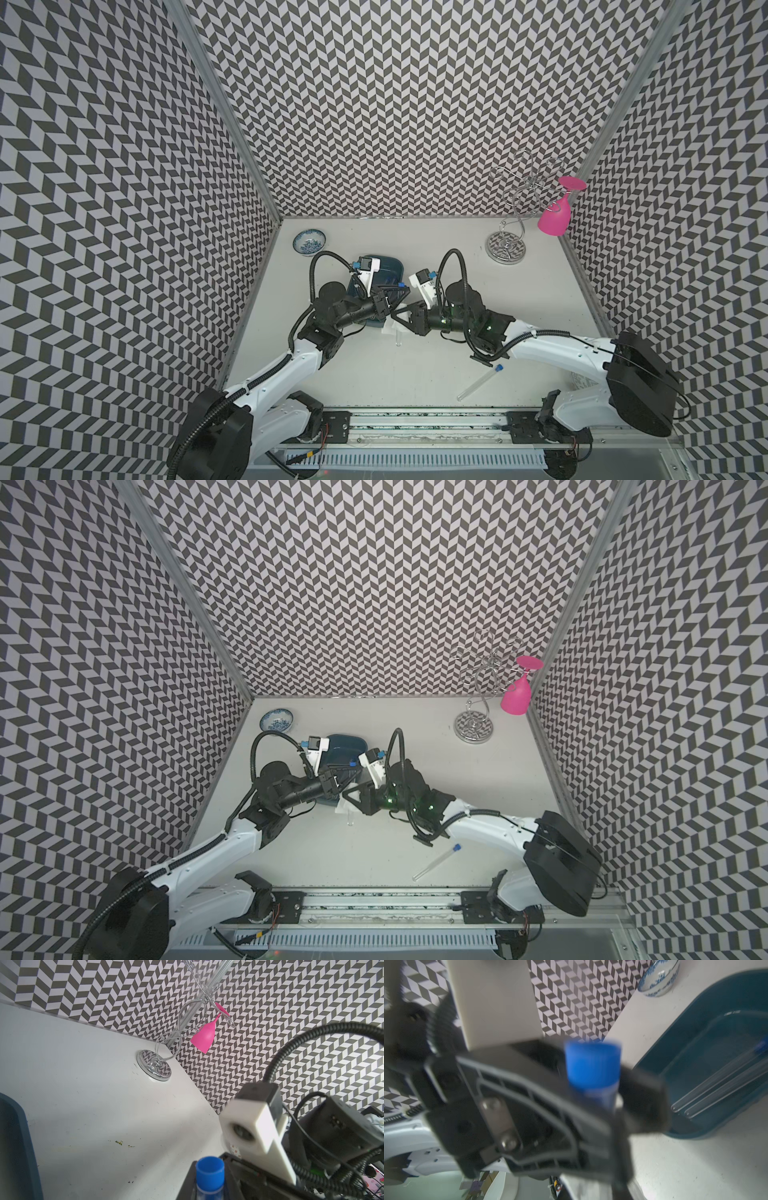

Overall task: Wipe the exteriors of test tubes
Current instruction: Wipe the dirt from the test tube.

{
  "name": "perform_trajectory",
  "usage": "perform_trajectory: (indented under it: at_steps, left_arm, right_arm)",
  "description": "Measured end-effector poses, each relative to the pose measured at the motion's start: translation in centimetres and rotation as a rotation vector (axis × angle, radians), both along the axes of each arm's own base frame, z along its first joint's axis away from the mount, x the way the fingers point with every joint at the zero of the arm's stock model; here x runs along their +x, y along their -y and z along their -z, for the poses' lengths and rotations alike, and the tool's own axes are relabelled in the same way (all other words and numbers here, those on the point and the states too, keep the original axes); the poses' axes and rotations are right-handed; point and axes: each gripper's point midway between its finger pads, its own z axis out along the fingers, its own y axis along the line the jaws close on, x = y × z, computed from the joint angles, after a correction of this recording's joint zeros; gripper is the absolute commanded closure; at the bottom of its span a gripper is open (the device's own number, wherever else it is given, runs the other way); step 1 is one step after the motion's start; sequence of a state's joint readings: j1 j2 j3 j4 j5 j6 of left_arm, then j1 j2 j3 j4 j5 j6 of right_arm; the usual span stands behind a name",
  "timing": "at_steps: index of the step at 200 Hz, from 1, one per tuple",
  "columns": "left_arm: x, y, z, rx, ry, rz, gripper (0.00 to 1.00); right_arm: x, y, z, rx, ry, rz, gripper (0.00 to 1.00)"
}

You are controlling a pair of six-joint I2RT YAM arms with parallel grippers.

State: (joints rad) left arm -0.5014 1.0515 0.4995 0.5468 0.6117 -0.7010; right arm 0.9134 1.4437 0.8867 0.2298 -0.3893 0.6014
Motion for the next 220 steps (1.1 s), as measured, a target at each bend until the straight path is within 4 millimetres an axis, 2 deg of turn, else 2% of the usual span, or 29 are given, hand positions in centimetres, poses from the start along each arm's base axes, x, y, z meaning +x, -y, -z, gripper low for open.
perform_trajectory:
  at_steps: [15,35,59,89,124,159,174,220]
  left_arm:
    - [0.0,0.0,0.1,0.002,-0.004,0.000,0.81]
    - [0.1,-0.1,0.3,0.006,-0.012,0.000,0.81]
    - [0.1,-0.2,0.8,0.013,-0.031,0.005,0.81]
    - [0.2,-0.2,1.0,0.013,-0.039,0.010,0.81]
    - [0.4,-0.2,1.2,0.014,-0.040,0.013,0.81]
    - [0.4,-0.2,1.0,0.009,-0.031,0.013,0.81]
    - [0.7,-0.5,0.5,0.000,-0.016,-0.004,0.81]
    - [0.8,-0.5,0.7,0.002,-0.025,-0.007,0.81]
  right_arm:
    - [-0.7,0.2,0.8,0.008,-0.011,-0.009,0.80]
    - [-2.6,0.9,2.7,-0.005,-0.045,-0.029,0.80]
    - [-4.1,1.8,3.8,0.001,-0.072,-0.032,0.80]
    - [-4.4,1.9,4.1,0.009,-0.084,-0.029,0.80]
    - [-3.2,1.0,3.4,-0.003,-0.078,-0.018,0.80]
    - [0.6,0.8,-0.2,0.049,-0.014,0.028,0.80]
    - [1.7,1.0,-0.8,0.056,-0.001,0.022,0.81]
    - [1.5,0.8,-0.5,0.068,-0.005,-0.017,0.81]
